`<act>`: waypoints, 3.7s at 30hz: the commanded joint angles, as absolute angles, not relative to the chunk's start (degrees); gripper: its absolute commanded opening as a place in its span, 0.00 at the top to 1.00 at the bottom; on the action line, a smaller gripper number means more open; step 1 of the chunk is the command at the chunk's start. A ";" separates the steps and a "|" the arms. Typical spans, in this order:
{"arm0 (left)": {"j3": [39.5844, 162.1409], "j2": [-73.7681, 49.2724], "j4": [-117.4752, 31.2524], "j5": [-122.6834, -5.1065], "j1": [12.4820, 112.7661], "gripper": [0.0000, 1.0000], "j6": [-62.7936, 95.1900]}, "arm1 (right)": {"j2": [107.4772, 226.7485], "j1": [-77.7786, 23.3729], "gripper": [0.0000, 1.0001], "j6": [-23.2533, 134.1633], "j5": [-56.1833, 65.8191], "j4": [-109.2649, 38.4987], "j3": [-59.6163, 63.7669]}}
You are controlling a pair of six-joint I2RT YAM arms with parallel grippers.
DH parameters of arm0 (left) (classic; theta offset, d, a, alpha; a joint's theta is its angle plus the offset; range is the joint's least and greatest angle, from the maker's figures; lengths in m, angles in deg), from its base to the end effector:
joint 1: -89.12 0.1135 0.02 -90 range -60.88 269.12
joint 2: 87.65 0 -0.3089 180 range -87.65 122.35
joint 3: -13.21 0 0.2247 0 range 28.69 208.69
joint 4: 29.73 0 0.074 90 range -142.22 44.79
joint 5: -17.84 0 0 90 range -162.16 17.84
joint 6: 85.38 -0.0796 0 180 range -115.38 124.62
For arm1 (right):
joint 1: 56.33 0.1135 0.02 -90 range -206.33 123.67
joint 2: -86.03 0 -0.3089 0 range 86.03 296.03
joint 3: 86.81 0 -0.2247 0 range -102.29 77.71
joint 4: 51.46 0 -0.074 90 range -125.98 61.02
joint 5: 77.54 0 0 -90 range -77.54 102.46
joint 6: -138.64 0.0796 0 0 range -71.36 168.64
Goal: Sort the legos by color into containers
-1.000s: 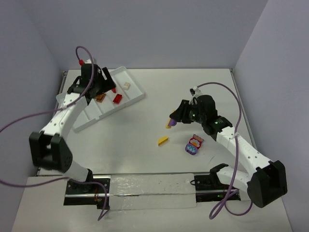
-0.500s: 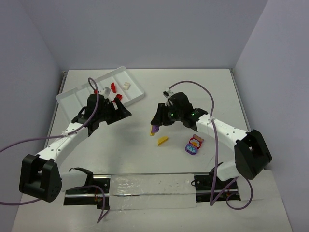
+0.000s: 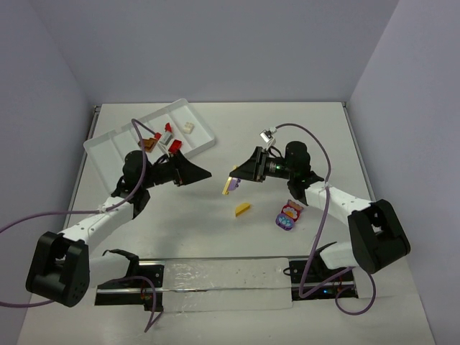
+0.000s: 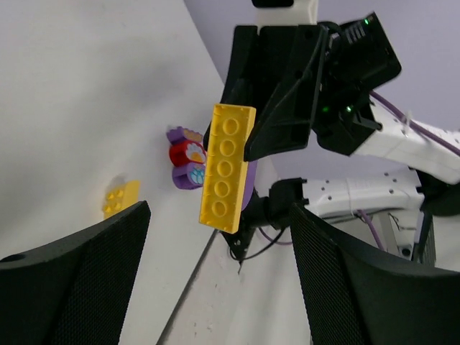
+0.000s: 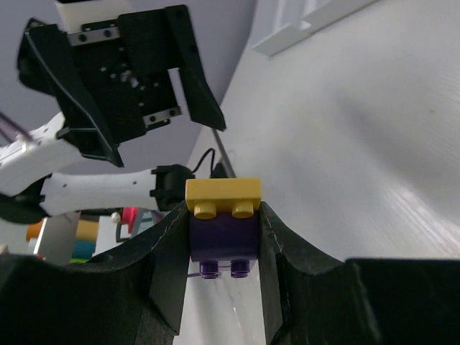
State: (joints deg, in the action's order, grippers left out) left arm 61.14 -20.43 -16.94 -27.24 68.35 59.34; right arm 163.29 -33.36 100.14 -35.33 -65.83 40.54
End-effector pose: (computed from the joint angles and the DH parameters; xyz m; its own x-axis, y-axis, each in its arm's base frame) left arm 0.2063 -0.1384 0.3093 -0.8016 -0.3142 -0.5086 0.4375 0.2715 -0.8573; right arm 0.2363 0.1642 0.2986 -0.8323 0.2183 -0.5096 -0.4529 0.2623 0.8521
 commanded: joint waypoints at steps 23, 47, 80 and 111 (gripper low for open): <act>64.22 -11.31 0.30 -15.40 60.31 0.16 64.20 | 162.32 -32.14 1.00 108.14 -42.74 -80.79 37.63; 65.27 -7.73 2.74 -14.57 58.54 0.96 65.83 | 164.66 -31.90 0.99 108.48 -42.75 -80.64 36.30; 65.61 -11.74 -2.13 -17.62 61.00 1.00 64.80 | 161.92 -31.87 0.29 101.94 -41.60 -71.46 35.85; 63.07 -19.46 -6.96 -18.20 72.96 1.00 65.77 | 158.19 -34.18 1.00 91.35 -25.57 -47.66 36.05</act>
